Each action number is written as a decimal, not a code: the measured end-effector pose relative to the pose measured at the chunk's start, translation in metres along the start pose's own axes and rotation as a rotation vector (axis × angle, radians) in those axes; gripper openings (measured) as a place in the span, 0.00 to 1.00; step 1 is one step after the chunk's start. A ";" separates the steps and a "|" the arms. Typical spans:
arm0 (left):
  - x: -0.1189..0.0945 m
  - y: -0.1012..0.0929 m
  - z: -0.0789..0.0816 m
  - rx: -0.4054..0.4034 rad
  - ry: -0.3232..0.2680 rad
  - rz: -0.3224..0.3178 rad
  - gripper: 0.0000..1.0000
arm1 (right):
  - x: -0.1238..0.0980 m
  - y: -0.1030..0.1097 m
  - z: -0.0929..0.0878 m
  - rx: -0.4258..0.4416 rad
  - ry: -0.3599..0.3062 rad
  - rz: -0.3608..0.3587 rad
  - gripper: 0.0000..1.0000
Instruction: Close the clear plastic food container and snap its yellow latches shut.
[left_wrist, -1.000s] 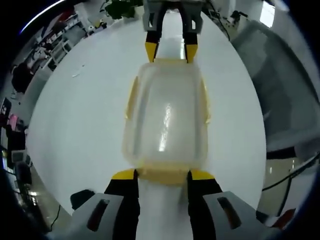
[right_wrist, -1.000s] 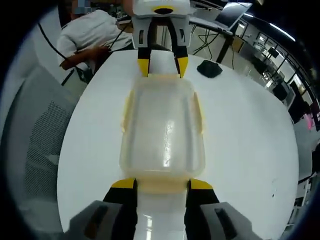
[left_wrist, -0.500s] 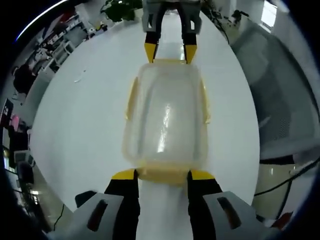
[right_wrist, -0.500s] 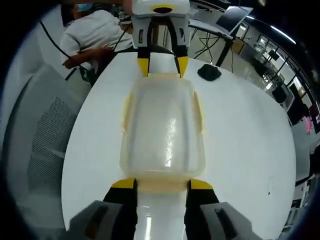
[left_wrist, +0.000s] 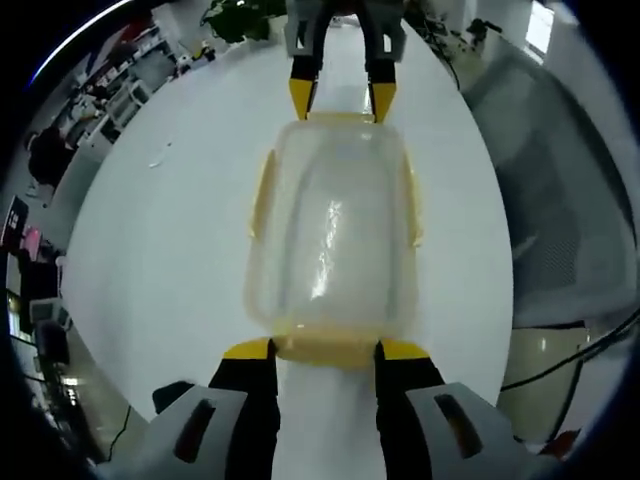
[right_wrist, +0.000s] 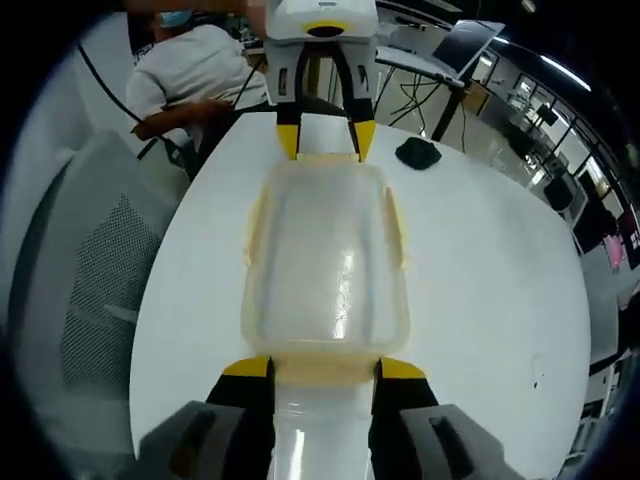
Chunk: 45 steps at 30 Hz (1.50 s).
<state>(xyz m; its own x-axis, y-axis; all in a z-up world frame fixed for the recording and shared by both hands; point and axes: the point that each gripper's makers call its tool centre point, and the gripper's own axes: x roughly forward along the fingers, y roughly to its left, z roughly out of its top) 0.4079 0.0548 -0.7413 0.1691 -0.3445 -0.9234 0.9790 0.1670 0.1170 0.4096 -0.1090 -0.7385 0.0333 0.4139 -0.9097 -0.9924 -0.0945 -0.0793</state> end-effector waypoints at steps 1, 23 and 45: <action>0.000 0.000 0.001 0.000 0.001 0.002 0.35 | -0.003 -0.001 0.000 -0.002 -0.005 -0.004 0.34; 0.000 -0.001 0.042 0.009 -0.014 0.024 0.35 | -0.029 -0.002 -0.030 -0.006 0.004 -0.017 0.34; 0.013 -0.002 0.076 0.011 -0.030 0.027 0.35 | -0.041 -0.002 -0.065 0.004 0.008 -0.016 0.34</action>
<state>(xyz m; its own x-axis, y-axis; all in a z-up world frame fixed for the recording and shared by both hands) 0.4170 -0.0206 -0.7258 0.1991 -0.3677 -0.9084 0.9751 0.1667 0.1462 0.4184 -0.1847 -0.7278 0.0505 0.4081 -0.9115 -0.9922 -0.0838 -0.0924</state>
